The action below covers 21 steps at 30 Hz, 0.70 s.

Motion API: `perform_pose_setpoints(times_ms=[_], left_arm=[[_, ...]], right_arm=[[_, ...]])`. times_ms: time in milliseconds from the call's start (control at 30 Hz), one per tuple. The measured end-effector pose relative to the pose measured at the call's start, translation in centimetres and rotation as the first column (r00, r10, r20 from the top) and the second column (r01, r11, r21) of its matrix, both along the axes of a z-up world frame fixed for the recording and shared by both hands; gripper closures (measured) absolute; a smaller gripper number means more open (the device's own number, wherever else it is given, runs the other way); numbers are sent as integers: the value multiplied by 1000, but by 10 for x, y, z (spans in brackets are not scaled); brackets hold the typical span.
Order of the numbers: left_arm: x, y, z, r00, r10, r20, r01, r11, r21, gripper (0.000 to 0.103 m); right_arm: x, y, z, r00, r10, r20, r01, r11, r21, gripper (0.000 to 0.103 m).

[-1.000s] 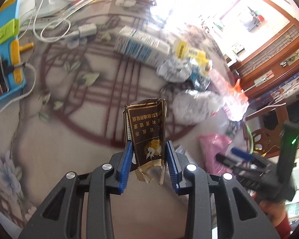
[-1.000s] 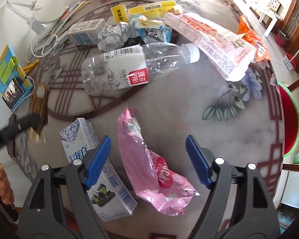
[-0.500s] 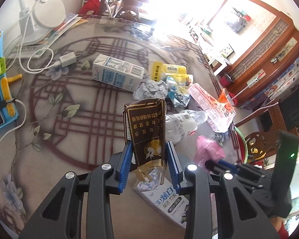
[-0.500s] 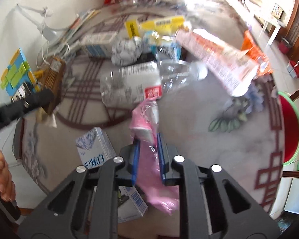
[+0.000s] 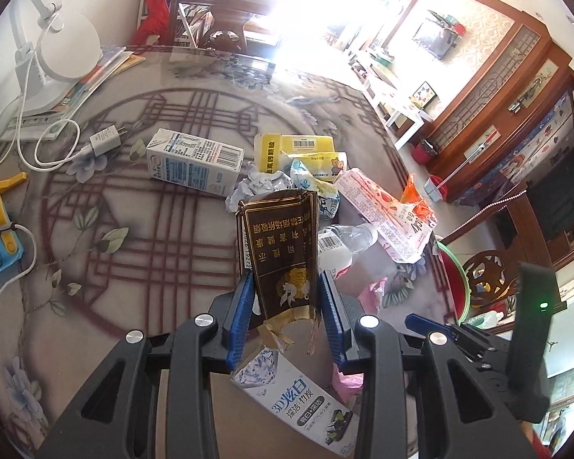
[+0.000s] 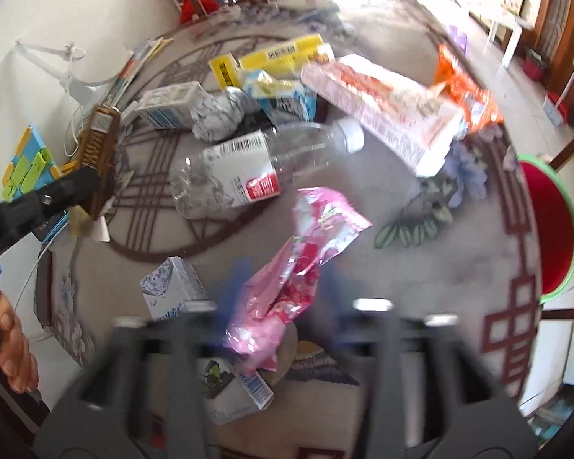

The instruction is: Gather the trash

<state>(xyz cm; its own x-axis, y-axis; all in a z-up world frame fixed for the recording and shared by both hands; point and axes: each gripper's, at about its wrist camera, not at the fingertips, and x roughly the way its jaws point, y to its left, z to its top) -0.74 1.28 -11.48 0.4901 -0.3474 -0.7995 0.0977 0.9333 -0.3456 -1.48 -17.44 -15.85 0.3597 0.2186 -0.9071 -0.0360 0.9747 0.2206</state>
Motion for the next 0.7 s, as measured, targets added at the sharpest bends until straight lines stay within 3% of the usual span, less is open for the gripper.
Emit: perform_pose_setpoints(times_ms=[233,267,367,400,700], left_arm=[[-2,-3,-3,1000,0,-16,0,1000,5,71],[-3,-3,-3,1000,1,-17,-1,1000,6,71],[-4,-4,-3,1000,5,-20,-5,1000,5,71],[-4,-6,-3,1000,4,-23,-4,1000,4,71],[4,-38,-2,998,-68,-15,68,998,9,71]], right_arm=[[13,11,-47,992,-11,-123,12,1000,1,27],[13,11,-51,991,-8,-132,10,1000,13,31],[12,14,-52,992,19,-127,-16,1000,27,75],[11,13,-50,993,23,-119,-20,999,33,81],[-8,-11,12,998,7,62,-7,1000,-2,83]])
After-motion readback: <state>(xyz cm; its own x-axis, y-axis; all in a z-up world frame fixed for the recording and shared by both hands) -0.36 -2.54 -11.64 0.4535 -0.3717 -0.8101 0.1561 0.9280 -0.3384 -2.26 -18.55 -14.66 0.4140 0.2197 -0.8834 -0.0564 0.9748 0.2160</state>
